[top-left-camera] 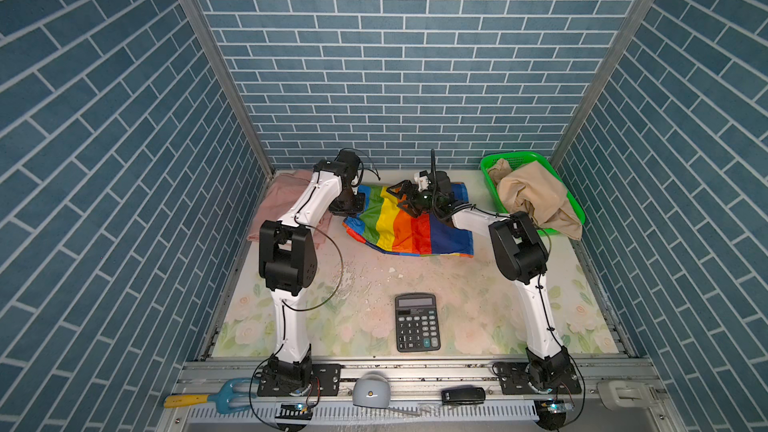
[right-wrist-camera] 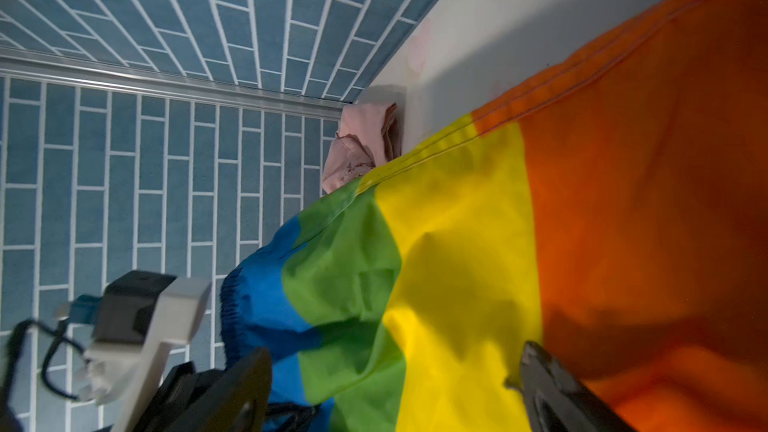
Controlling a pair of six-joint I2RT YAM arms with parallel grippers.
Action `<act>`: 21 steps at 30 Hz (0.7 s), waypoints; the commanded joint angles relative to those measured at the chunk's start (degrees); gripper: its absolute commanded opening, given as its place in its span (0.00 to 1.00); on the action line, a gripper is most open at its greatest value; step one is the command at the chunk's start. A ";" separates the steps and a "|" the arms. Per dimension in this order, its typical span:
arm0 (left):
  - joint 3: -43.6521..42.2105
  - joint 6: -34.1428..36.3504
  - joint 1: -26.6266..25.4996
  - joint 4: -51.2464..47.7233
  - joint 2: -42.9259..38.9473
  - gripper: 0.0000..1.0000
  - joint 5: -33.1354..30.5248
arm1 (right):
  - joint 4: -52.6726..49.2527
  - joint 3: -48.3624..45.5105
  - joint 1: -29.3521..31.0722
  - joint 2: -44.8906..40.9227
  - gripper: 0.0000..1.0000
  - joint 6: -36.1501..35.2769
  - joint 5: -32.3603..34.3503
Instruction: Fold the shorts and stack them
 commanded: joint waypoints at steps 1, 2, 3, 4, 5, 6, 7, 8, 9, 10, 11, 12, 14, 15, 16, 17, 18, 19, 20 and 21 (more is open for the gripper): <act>1.60 0.34 -0.24 -1.05 0.10 0.00 0.30 | 3.49 5.50 -0.25 5.04 0.93 4.45 0.82; 1.60 0.49 -0.25 -0.95 0.21 0.00 0.47 | 3.20 7.40 -0.36 6.74 0.93 4.16 1.07; 1.49 0.68 -0.24 -1.02 0.36 0.00 0.58 | 2.95 8.98 -0.43 8.09 0.93 3.69 1.40; 1.49 0.88 -0.24 -0.99 0.53 0.00 0.76 | 2.38 10.82 -0.44 9.62 0.93 2.90 1.63; 1.35 1.03 -0.24 -1.05 0.63 0.00 0.76 | 2.03 12.64 -0.53 10.96 0.93 1.85 1.91; 1.15 1.24 -0.28 -0.98 0.63 0.00 0.85 | 1.52 14.25 -0.54 12.10 0.93 1.00 2.04; 0.91 1.38 -0.24 -0.96 0.63 0.00 0.90 | 0.44 16.37 -0.67 13.57 0.93 -0.09 2.01; 0.68 1.61 -0.26 -0.83 0.53 0.00 0.94 | -0.15 18.49 -0.79 15.14 0.93 -0.75 1.84; 0.42 1.74 -0.24 -0.74 0.48 0.00 1.03 | -0.29 20.29 -0.85 16.51 0.93 -0.82 1.61; 0.31 1.93 -0.24 -0.70 0.45 0.00 1.02 | -0.10 22.17 -1.09 17.99 0.93 -0.40 1.11; 0.24 2.21 -0.28 -0.69 0.45 0.00 0.95 | 0.59 23.91 -1.29 19.35 0.93 0.46 0.63; 0.12 2.44 -0.24 -0.78 0.46 0.00 0.74 | 1.29 25.06 -1.61 20.20 0.94 1.11 0.20; 0.61 3.22 -0.24 -1.53 0.75 0.00 -0.51 | 1.58 27.08 -2.49 20.42 0.97 2.14 -1.65; 0.67 3.49 -0.24 -1.89 0.89 0.00 -0.99 | 1.49 27.35 -2.94 19.68 0.98 1.80 -2.54; 0.65 3.86 -0.24 -2.08 0.98 0.00 -1.69 | 0.46 27.15 -3.59 18.11 0.98 0.64 -3.19; 0.70 4.19 -0.28 -2.25 1.13 0.00 -2.34 | -2.44 27.00 -4.30 16.31 0.99 -1.17 -3.42; 0.73 4.54 -0.24 -2.37 1.27 0.00 -2.88 | -5.68 27.08 -4.95 14.98 0.99 -3.23 -3.42; 0.96 4.75 -0.24 -2.53 1.53 0.00 -3.53 | -7.85 26.92 -5.77 13.72 0.99 -4.68 -3.86; 1.22 4.87 -0.24 -2.78 1.87 0.00 -3.93 | -8.85 26.36 -6.42 12.61 0.99 -5.11 -4.38; 1.56 4.97 -0.24 -3.06 2.16 0.00 -4.18 | -10.17 26.02 -6.82 11.92 0.99 -5.19 -4.60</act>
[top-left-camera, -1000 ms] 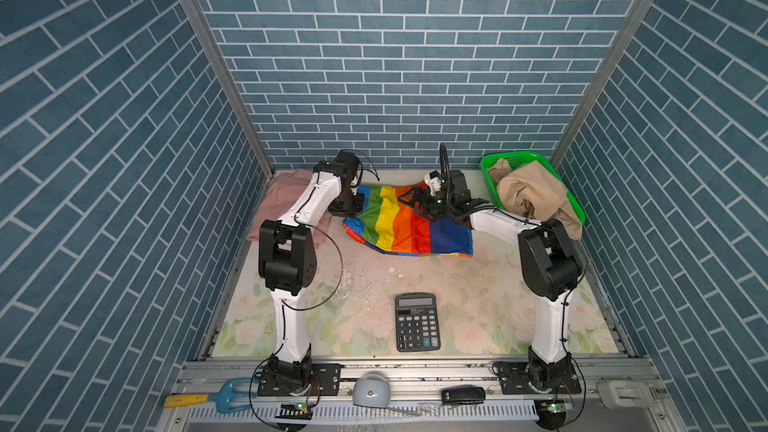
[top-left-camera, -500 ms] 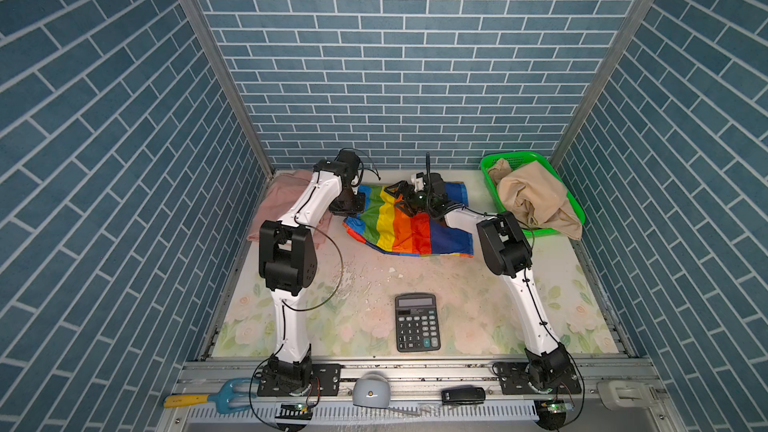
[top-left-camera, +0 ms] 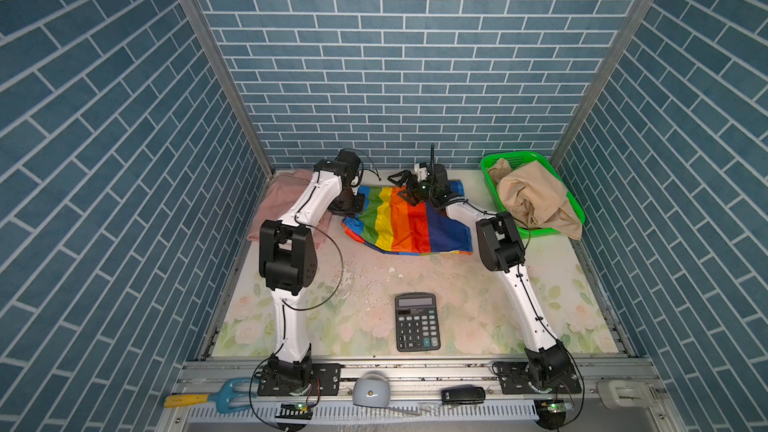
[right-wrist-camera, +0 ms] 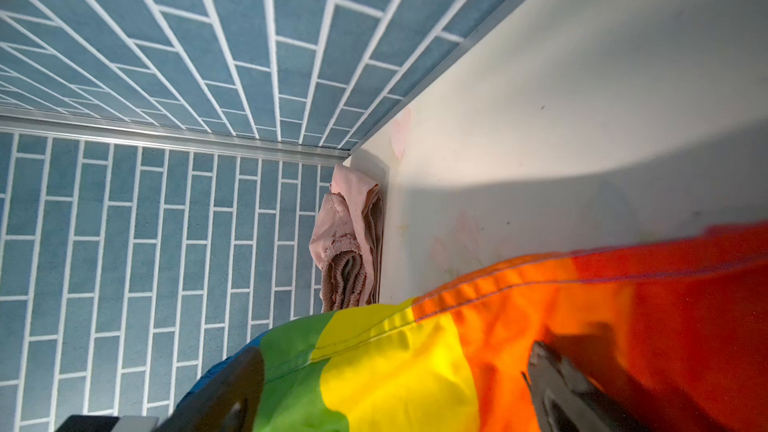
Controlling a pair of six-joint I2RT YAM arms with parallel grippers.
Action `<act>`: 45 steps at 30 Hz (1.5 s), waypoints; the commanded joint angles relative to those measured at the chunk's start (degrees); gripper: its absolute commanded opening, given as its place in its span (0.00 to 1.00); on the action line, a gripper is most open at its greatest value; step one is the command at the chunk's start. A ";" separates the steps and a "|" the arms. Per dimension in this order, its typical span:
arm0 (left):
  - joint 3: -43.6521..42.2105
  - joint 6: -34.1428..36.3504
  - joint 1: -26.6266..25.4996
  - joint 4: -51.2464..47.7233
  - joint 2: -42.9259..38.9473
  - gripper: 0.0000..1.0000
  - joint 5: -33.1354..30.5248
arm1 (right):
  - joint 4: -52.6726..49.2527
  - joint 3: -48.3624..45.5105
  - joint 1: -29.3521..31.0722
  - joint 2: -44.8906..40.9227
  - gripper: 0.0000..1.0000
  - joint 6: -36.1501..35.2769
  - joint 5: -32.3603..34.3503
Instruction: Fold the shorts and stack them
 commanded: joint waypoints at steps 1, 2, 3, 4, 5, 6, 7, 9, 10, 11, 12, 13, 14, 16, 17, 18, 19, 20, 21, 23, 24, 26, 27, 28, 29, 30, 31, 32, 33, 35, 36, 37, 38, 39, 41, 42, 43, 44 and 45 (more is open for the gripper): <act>1.79 1.61 -0.24 -2.44 2.07 0.00 -2.45 | -6.34 0.00 -2.30 -6.42 0.99 -3.80 -2.08; 2.05 1.58 -0.24 -2.46 2.28 0.00 -2.54 | -6.27 -1.62 -2.16 -7.39 0.99 -3.95 -2.12; 2.24 1.58 -0.26 -2.46 2.38 0.00 -2.54 | -5.11 -3.68 -1.80 -8.50 0.99 -3.82 -2.08; 2.80 1.42 -0.25 -2.69 2.59 0.00 -2.58 | -4.15 -6.53 -1.25 -9.74 0.99 -3.86 -2.14; 3.63 1.51 -0.24 -3.35 2.77 0.00 -2.92 | -3.04 -9.82 -0.90 -11.30 0.99 -3.92 -2.22; 4.38 1.60 -0.29 -3.94 2.96 0.00 -3.43 | -1.92 -13.21 -0.80 -12.88 0.99 -3.82 -1.82; 5.27 1.83 -0.32 -4.64 3.07 0.00 -4.25 | -0.72 -17.44 -1.04 -14.98 0.99 -3.73 -1.10; 6.76 2.51 -0.27 -5.94 3.10 0.00 -5.93 | -0.51 -23.71 -2.10 -18.53 0.99 -4.79 -0.82; 7.58 2.87 -0.29 -6.74 3.25 0.00 -7.12 | -1.17 -26.37 -2.94 -20.41 0.99 -5.83 -1.13; 8.33 3.35 -0.26 -7.50 3.44 0.00 -8.46 | -2.40 -29.45 -3.81 -22.64 0.99 -7.11 -0.99; 8.94 3.71 -0.24 -8.35 3.68 0.00 -9.74 | -4.08 -31.64 -4.70 -24.40 0.99 -8.82 -0.77; 9.63 4.19 -0.27 -9.19 3.93 0.00 -11.61 | -7.00 -33.73 -5.82 -27.03 0.99 -11.19 -0.54; 9.88 4.38 -0.15 -9.83 4.14 0.00 -13.05 | -11.03 -35.18 -6.83 -29.02 0.99 -14.10 0.01; 9.99 4.59 -0.15 -10.57 4.46 0.00 -14.77 | -18.14 -37.05 -8.44 -32.13 0.99 -20.08 1.47; 10.03 4.48 -0.15 -11.01 4.61 0.00 -15.48 | -21.92 -37.55 -9.05 -33.54 0.99 -23.42 2.41; 10.31 4.47 -0.15 -11.59 4.91 0.00 -16.05 | -25.40 -37.65 -9.34 -34.64 0.99 -26.33 3.61; 10.87 4.31 -0.15 -12.43 5.38 0.00 -16.81 | -29.98 -37.50 -9.47 -35.68 0.99 -29.93 5.72; 11.90 4.02 -0.15 -13.27 5.88 0.00 -17.44 | -33.79 -36.97 -9.40 -36.39 0.99 -33.20 7.93; 12.59 3.70 -0.15 -13.95 6.40 0.00 -17.65 | -36.87 -36.47 -9.41 -36.64 0.99 -35.53 9.58; 15.07 2.92 -0.39 -15.42 7.80 0.00 -17.58 | -41.49 -35.59 -9.48 -36.31 0.98 -39.40 12.39; 16.32 2.59 -0.54 -16.09 8.56 0.00 -17.67 | -43.00 -35.34 -9.45 -35.98 0.96 -40.72 13.74; 20.04 1.38 -0.90 -18.04 10.66 0.00 -17.30 | -45.01 -35.00 -9.38 -35.31 0.92 -42.44 15.12; 22.32 0.54 -1.16 -19.27 11.87 0.00 -16.74 | -45.65 -34.97 -9.32 -35.04 0.91 -42.90 15.54; 24.65 -0.39 -1.36 -20.31 13.04 0.00 -15.81 | -45.94 -35.06 -9.21 -34.77 0.88 -43.22 15.89; 26.55 -1.15 -1.54 -21.08 13.91 0.00 -14.77 | -46.10 -35.08 -9.15 -34.59 0.85 -43.42 16.16; 28.62 -2.05 -1.79 -21.64 14.82 0.00 -12.99 | -46.16 -35.13 -8.94 -34.25 0.82 -43.62 16.38; 30.42 -3.06 -1.95 -22.07 15.47 0.00 -10.48 | -46.20 -35.00 -8.68 -33.76 0.80 -43.76 16.47; 31.48 -3.84 -2.20 -22.10 15.90 0.00 -8.97 | -46.19 -34.83 -8.40 -33.32 0.78 -43.76 16.39; 32.54 -4.59 -2.62 -21.97 16.26 0.00 -7.86 | -46.18 -34.63 -8.06 -32.74 0.76 -43.72 16.22; 34.40 -5.39 -3.50 -22.46 17.04 0.00 -6.89 | -46.14 -34.09 -7.35 -31.75 0.73 -43.72 16.32; 35.21 -5.75 -3.90 -22.96 17.48 0.00 -6.81 | -46.17 -33.71 -7.01 -31.19 0.70 -43.63 16.55; 35.85 -6.12 -4.25 -23.36 18.01 0.00 -6.43 | -46.11 -33.25 -6.71 -30.56 0.67 -43.47 16.81; 35.93 -6.44 -4.38 -23.43 18.21 0.00 -5.84 | -46.18 -32.97 -6.43 -29.99 0.65 -43.37 16.99; 35.76 -6.91 -4.74 -23.37 18.50 0.00 -5.40 | -46.15 -32.29 -6.21 -29.38 0.61 -43.28 17.17; 35.32 -7.91 -4.96 -22.68 18.86 0.00 -3.96 | -46.44 -31.16 -5.67 -28.24 0.56 -43.19 17.35; 34.59 -8.47 -4.98 -22.05 18.84 0.00 -2.45 | -46.61 -30.57 -5.39 -27.56 0.53 -43.19 17.35; 34.07 -9.39 -4.99 -21.16 18.90 0.00 -0.86 | -46.82 -29.93 -5.03 -27.04 0.51 -43.25 17.43; 33.71 -10.21 -5.07 -20.34 18.84 0.00 0.43 | -46.89 -29.57 -4.77 -26.61 0.50 -43.28 17.57; 33.25 -11.22 -5.20 -19.01 18.73 0.00 2.07 | -46.98 -29.24 -4.51 -26.16 0.48 -43.28 17.62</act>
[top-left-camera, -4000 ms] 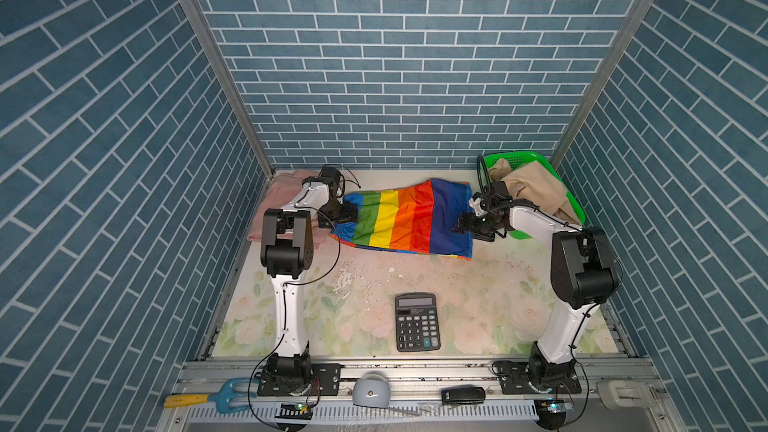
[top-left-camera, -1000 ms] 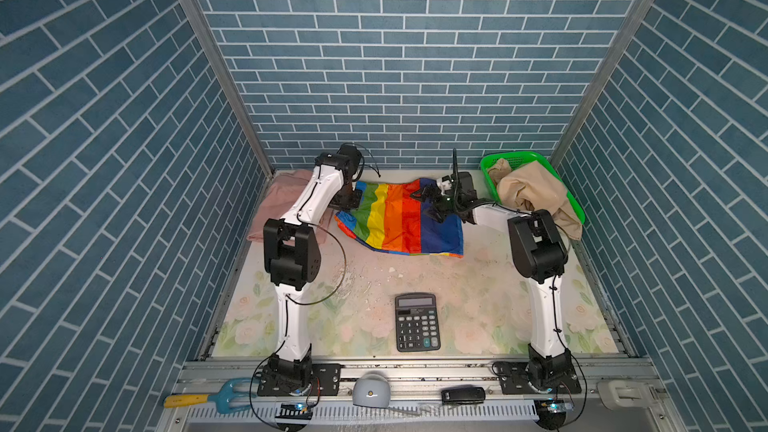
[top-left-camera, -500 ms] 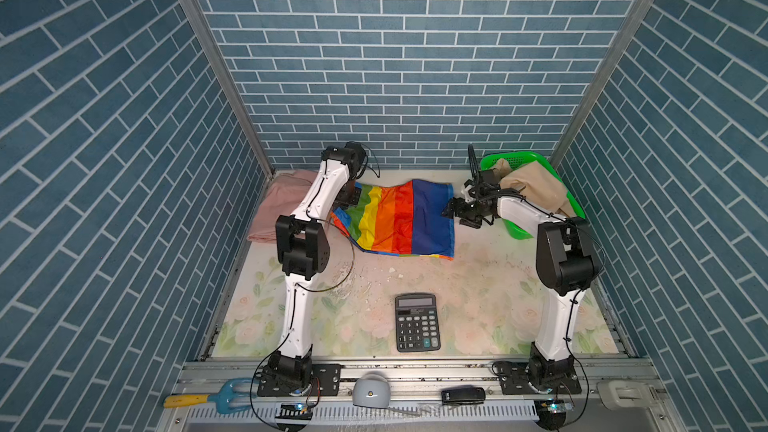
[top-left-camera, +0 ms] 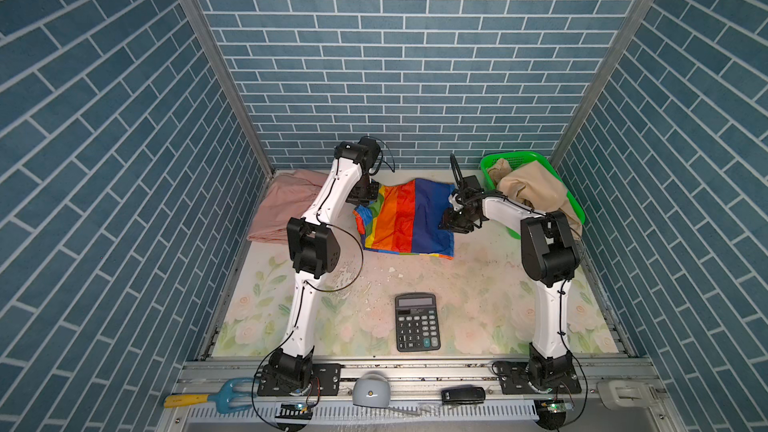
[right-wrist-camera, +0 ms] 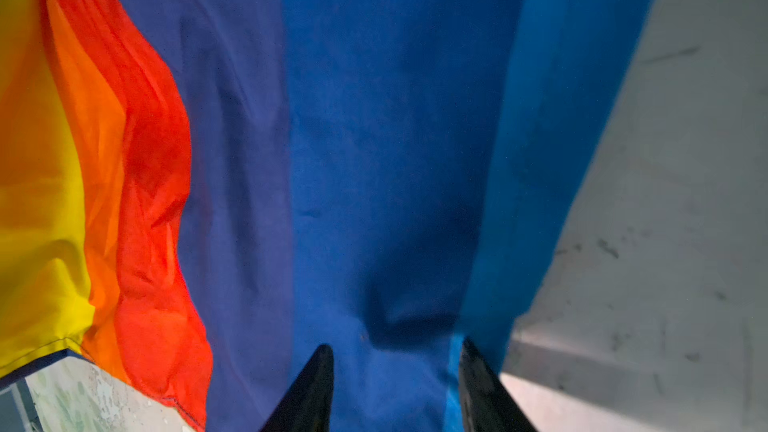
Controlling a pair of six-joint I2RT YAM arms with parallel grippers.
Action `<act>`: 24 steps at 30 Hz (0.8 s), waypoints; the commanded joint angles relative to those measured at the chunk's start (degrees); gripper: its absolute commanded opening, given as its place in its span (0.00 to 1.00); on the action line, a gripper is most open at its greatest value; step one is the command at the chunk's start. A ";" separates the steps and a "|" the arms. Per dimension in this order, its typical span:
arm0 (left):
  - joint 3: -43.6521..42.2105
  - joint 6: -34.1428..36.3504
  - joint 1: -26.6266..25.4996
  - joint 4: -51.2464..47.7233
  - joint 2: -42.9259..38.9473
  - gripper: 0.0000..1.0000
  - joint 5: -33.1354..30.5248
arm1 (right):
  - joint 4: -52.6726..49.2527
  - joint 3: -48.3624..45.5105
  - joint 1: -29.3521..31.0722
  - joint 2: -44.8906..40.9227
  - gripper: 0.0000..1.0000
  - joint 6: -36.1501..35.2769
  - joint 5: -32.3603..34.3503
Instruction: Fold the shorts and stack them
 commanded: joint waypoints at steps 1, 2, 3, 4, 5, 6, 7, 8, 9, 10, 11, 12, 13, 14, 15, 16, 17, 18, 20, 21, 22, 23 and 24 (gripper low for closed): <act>-1.98 -4.22 -0.29 2.99 1.34 0.00 7.81 | -1.75 1.93 1.09 1.89 0.46 -0.91 1.01; -2.86 -5.38 -0.32 4.66 1.17 0.00 9.77 | -1.69 2.09 1.24 1.89 0.45 -0.77 1.01; -4.06 -7.07 -0.35 6.91 0.95 0.01 12.03 | -1.38 2.07 1.44 1.91 0.44 -0.56 0.92; -5.53 -8.68 -0.43 9.56 0.59 0.01 14.84 | -1.17 2.06 1.60 3.41 0.43 -0.38 0.77; -6.70 -9.90 -0.49 11.94 0.15 0.01 16.84 | -1.06 2.09 1.73 3.86 0.42 -0.29 0.74; -7.67 -11.49 -0.89 14.15 -0.11 0.01 18.23 | -0.98 2.18 1.96 4.18 0.41 -0.19 0.58; -7.86 -12.61 -1.31 15.62 -0.13 0.02 19.05 | -0.96 2.28 2.12 4.46 0.41 -0.10 0.41; -7.81 -13.22 -1.61 16.55 -0.05 0.02 19.76 | -0.98 2.40 2.28 4.72 0.40 -0.02 0.37; -7.62 -14.08 -2.08 17.40 0.10 0.01 20.28 | -0.88 2.45 2.41 4.91 0.40 -0.02 0.30; -7.65 -14.71 -2.59 18.35 -0.03 0.01 20.94 | -0.88 2.54 2.49 5.13 0.40 0.03 0.23; -7.54 -15.11 -3.16 19.01 -0.02 0.01 21.40 | -0.82 2.54 2.59 5.24 0.40 0.07 0.14; -7.62 -15.66 -3.64 19.73 0.01 0.01 21.88 | -0.73 2.57 2.59 5.47 0.40 0.12 -0.02; -7.61 -16.07 -4.15 20.47 0.02 0.01 22.53 | -0.63 2.54 2.59 5.57 0.39 0.16 -0.13; -7.58 -16.40 -4.48 20.91 -0.03 0.01 23.05 | -0.61 2.54 2.59 5.75 0.39 0.16 -0.22; -7.62 -16.97 -4.77 21.35 0.04 0.01 23.66 | -0.47 2.54 2.59 5.93 0.39 0.25 -0.31; -7.80 -17.31 -5.08 21.93 0.09 0.02 24.24 | -0.39 2.54 2.59 6.15 0.39 0.37 -0.48; -8.07 -17.75 -5.46 22.51 0.06 0.02 24.53 | -0.27 2.47 2.56 6.38 0.39 0.47 -0.70; -8.37 -18.00 -5.73 23.14 0.03 0.02 24.85 | -0.04 2.33 2.58 6.56 0.39 0.66 -0.94; -10.62 -19.63 -6.46 26.82 -0.42 0.02 26.84 | 0.84 1.78 2.59 6.86 0.39 1.27 -1.68; -12.02 -20.49 -6.76 28.80 -0.67 0.03 27.67 | 1.16 1.58 2.59 7.00 0.39 1.51 -2.08; -12.91 -21.33 -7.05 30.61 -0.75 0.03 28.26 | 1.52 1.34 2.63 7.17 0.39 1.80 -2.62; -13.20 -21.86 -7.42 31.80 -0.52 0.03 28.55 | 1.98 1.07 2.59 7.29 0.39 2.20 -3.21; -13.17 -22.27 -7.61 32.51 -0.12 0.04 28.63 | 2.38 0.81 2.59 7.28 0.38 2.53 -3.74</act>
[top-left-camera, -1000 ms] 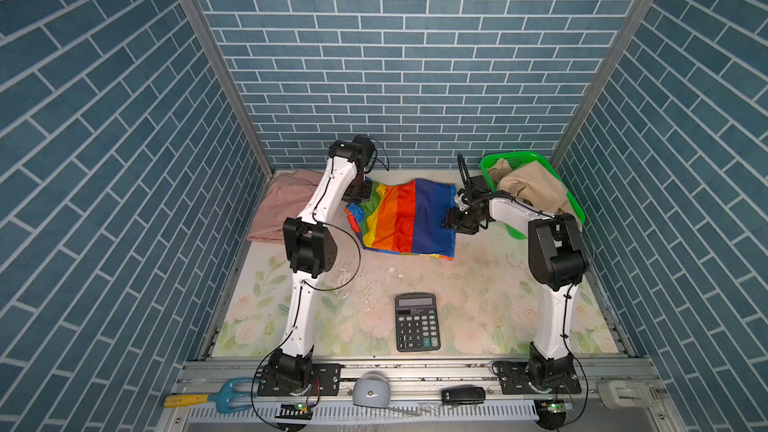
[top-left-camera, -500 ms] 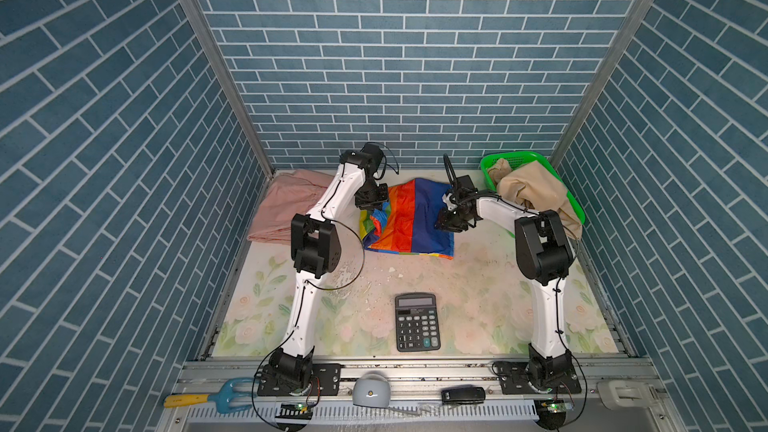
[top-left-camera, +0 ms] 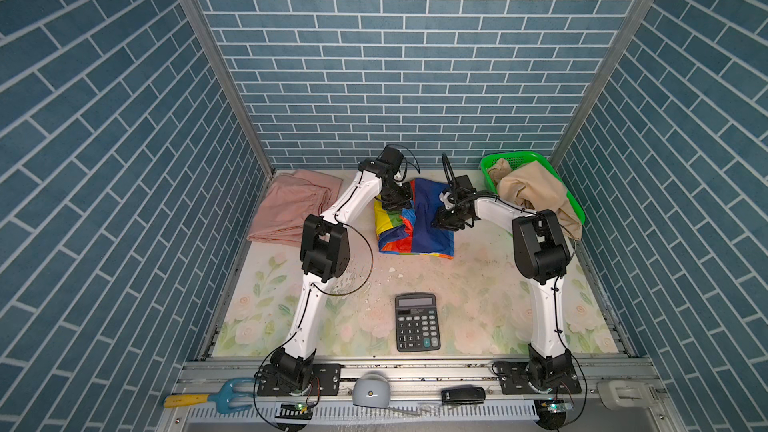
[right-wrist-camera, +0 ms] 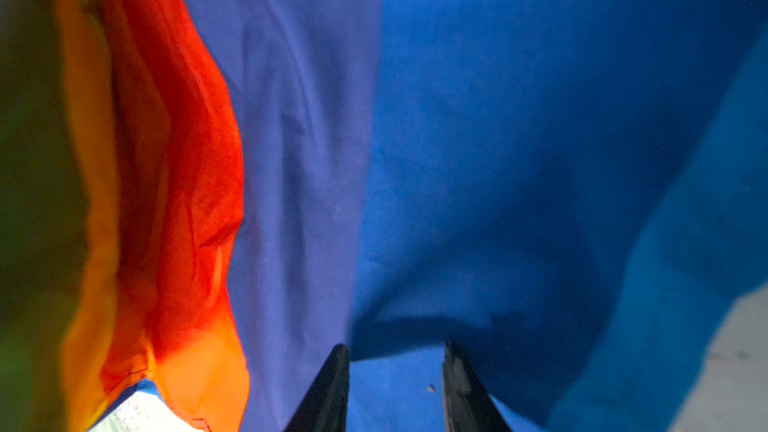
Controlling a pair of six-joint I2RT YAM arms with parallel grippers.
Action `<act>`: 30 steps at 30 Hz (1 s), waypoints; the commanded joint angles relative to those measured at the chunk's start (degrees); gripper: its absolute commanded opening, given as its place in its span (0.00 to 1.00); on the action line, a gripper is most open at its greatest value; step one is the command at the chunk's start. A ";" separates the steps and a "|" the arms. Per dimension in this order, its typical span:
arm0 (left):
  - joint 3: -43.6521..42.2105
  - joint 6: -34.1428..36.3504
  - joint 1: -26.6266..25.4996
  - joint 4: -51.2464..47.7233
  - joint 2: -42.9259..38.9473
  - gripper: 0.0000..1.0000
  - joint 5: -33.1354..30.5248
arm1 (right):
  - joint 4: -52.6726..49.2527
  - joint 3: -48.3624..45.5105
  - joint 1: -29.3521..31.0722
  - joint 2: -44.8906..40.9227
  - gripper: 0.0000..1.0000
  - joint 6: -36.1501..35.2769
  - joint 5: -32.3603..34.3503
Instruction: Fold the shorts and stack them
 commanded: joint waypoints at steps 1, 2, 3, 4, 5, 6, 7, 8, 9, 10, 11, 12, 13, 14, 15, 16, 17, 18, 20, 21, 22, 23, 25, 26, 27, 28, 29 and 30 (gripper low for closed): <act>-1.05 -3.22 -1.19 6.38 0.08 0.04 3.93 | -0.49 -2.38 0.53 3.71 0.38 2.30 -1.79; -1.19 -3.61 -1.35 7.62 0.40 0.05 4.63 | 0.06 -2.79 0.53 3.49 0.38 2.64 -2.30; -1.65 -4.39 -1.50 8.96 0.81 0.05 5.23 | 0.49 -3.13 0.47 3.26 0.38 2.96 -2.75; -2.02 -4.88 -1.78 10.19 1.18 0.05 5.82 | 1.04 -3.49 0.44 3.06 0.38 3.23 -3.19; -2.32 -5.17 -2.15 11.09 1.58 0.06 6.18 | 1.41 -3.91 0.46 2.87 0.38 3.51 -3.60; -2.83 -5.59 -2.44 12.37 1.81 0.06 6.70 | 2.21 -4.39 0.29 2.48 0.38 3.97 -4.19; -3.78 -6.06 -2.87 14.03 1.83 0.07 7.16 | 3.05 -4.87 0.14 2.09 0.39 4.51 -4.81; -5.00 -6.64 -3.24 15.57 1.83 0.07 7.62 | 3.86 -5.47 -0.01 1.83 0.39 5.08 -5.40; -6.05 -7.10 -3.59 17.16 1.75 0.08 7.98 | 4.92 -6.21 -0.32 1.42 0.40 5.78 -6.18; -7.05 -7.41 -3.87 18.04 1.91 0.09 8.01 | 6.56 -7.14 -0.59 0.97 0.40 6.68 -7.07; -7.61 -7.40 -3.97 18.38 2.15 0.11 8.12 | 7.69 -7.90 -0.86 0.67 0.41 7.42 -7.48; -8.11 -7.44 -4.04 18.77 2.41 0.12 8.39 | 8.58 -8.59 -1.19 0.33 0.41 8.05 -8.00; -8.77 -7.46 -4.12 19.36 2.66 0.13 8.68 | 9.25 -9.08 -1.44 -0.05 0.42 8.29 -8.35; -9.39 -7.52 -4.20 20.01 2.72 0.14 8.92 | 9.80 -9.58 -1.49 -0.49 0.42 8.38 -8.41; -9.97 -7.55 -4.28 20.67 2.74 0.16 9.18 | 10.20 -10.03 -1.57 -0.74 0.43 8.47 -8.41; -10.32 -7.56 -4.38 21.38 2.73 0.21 9.55 | 10.48 -10.41 -1.66 -0.73 0.44 8.47 -8.41; -10.56 -7.55 -4.45 21.97 2.71 0.27 9.77 | 10.72 -10.68 -1.69 -2.01 0.45 8.46 -8.36; -10.67 -7.53 -4.56 22.76 2.54 0.32 10.13 | 11.05 -11.13 -1.88 -3.00 0.47 8.63 -8.32; -10.46 -7.24 -4.68 24.13 1.92 0.49 11.12 | 11.69 -12.17 -2.30 -4.27 0.49 9.27 -8.49; -9.83 -6.58 -4.68 24.02 1.28 0.62 11.41 | 12.05 -12.86 -2.60 -5.14 0.51 9.56 -8.59; -8.82 -5.01 -4.65 23.48 0.39 0.77 11.70 | 12.28 -13.61 -2.91 -6.15 0.53 9.70 -8.50; -7.53 -3.21 -4.62 22.01 -0.45 0.97 11.50 | 12.33 -14.30 -3.18 -7.31 0.55 9.70 -8.20; -3.88 1.30 -4.29 17.59 -2.83 1.00 10.08 | 12.34 -16.03 -3.99 -9.96 0.58 9.63 -7.49; -3.25 2.79 -3.99 16.19 -4.24 0.99 9.41 | 12.32 -16.59 -4.31 -11.16 0.61 9.55 -6.95; -3.45 4.35 -3.46 15.54 -6.31 1.00 8.68 | 11.98 -16.91 -4.61 -12.35 0.63 9.17 -6.35; -4.97 5.26 -2.78 15.98 -8.78 1.00 8.23 | 11.02 -16.70 -4.52 -13.37 0.65 8.27 -5.15; -7.21 5.35 -2.06 17.11 -11.17 1.00 7.94 | 9.93 -16.17 -4.47 -13.97 0.69 7.43 -4.04; -11.03 4.82 -0.89 19.45 -14.10 1.00 7.91 | 8.85 -15.45 -4.27 -14.42 0.72 6.64 -2.95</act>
